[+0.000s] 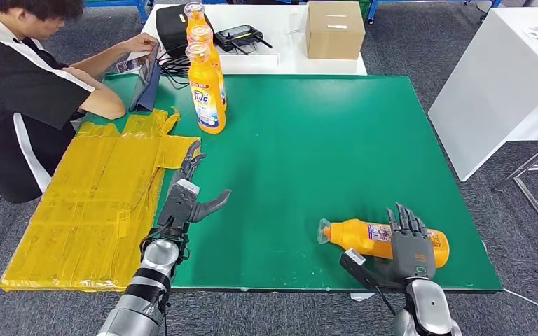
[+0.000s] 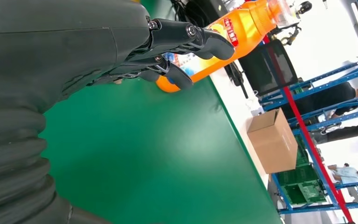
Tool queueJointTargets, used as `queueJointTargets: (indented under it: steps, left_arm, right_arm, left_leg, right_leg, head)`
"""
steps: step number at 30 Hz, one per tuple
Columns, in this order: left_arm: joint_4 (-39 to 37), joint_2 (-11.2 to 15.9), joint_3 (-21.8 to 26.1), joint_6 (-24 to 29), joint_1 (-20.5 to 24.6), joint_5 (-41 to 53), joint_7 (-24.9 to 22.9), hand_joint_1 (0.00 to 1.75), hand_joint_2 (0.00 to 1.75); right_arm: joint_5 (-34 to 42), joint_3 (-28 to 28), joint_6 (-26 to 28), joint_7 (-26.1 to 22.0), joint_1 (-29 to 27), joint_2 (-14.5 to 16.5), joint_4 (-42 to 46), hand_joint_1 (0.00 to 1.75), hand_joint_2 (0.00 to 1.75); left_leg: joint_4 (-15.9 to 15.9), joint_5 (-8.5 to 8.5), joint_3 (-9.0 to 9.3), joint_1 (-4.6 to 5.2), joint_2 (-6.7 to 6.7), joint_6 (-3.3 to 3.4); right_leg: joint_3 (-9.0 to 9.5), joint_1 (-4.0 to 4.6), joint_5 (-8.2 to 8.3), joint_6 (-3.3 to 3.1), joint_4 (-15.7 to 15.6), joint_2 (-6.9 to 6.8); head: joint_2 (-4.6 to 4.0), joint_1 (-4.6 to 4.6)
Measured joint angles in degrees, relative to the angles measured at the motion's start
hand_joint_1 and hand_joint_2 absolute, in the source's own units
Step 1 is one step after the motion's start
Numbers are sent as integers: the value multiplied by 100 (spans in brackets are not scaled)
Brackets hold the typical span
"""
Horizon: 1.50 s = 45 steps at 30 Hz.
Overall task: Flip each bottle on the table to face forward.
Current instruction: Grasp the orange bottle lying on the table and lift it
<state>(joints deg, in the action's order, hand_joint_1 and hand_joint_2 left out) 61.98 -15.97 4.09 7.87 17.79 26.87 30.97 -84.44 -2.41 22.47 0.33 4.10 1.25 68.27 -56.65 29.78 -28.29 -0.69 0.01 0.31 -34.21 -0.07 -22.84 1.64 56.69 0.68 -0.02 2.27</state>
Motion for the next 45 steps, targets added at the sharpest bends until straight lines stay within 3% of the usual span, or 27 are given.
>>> queueJointTargets:
  steps: [7,20,22,26,28,32,41,45]
  left_arm:
    - [15,-18,27,-2,-54,35,-52,0,175]
    - [36,-33,93,-80,-54,-11,-52,0,175]
    - [34,-33,97,-93,-40,-36,-30,0,175]
    - [-5,-33,96,-107,29,-51,15,0,175]
    - [-37,-33,96,-107,66,-67,37,0,175]
    - [-108,-33,93,-109,125,-118,68,0,175]
    - [-245,-33,89,-109,192,-143,106,0,175]
    - [-288,-33,87,-107,207,-150,112,0,175]
  right_arm:
    - [-237,-96,60,279,94,25,-49,0,175]
    - [-263,-214,-538,444,306,-47,-401,2,175]
    - [-261,-237,-644,410,365,-98,-526,24,175]
    - [-261,-277,-809,316,468,-215,-826,116,175]
    - [-261,-281,-839,257,497,-265,-971,137,175]
    - [-264,-276,-861,149,570,-356,-1207,153,175]
    - [-267,-257,-876,45,718,-445,-1473,152,175]
    - [-270,-241,-868,41,771,-452,-1547,163,175]
  left_leg:
    - [0,0,0,0,0,0]
    - [0,0,19,2,2,0]
    - [0,2,32,2,4,1]
    - [0,5,52,3,5,2]
    - [0,6,64,5,5,3]
    - [0,5,86,5,3,3]
    - [0,6,115,4,1,4]
    - [0,6,118,3,2,4]
  right_leg:
    - [0,0,0,0,0,0]
    - [9,1,0,0,-2,1]
    - [20,2,0,0,-4,2]
    - [44,2,0,0,-7,3]
    - [56,2,0,0,-9,3]
    - [80,3,0,1,-12,1]
    - [110,6,0,1,-23,1]
    - [116,7,0,1,-25,1]
  head:
    - [0,0]
    - [0,1]
    - [0,0]
    - [0,-1]
    - [0,0]
    - [0,-1]
    - [0,-2]
    - [0,-2]
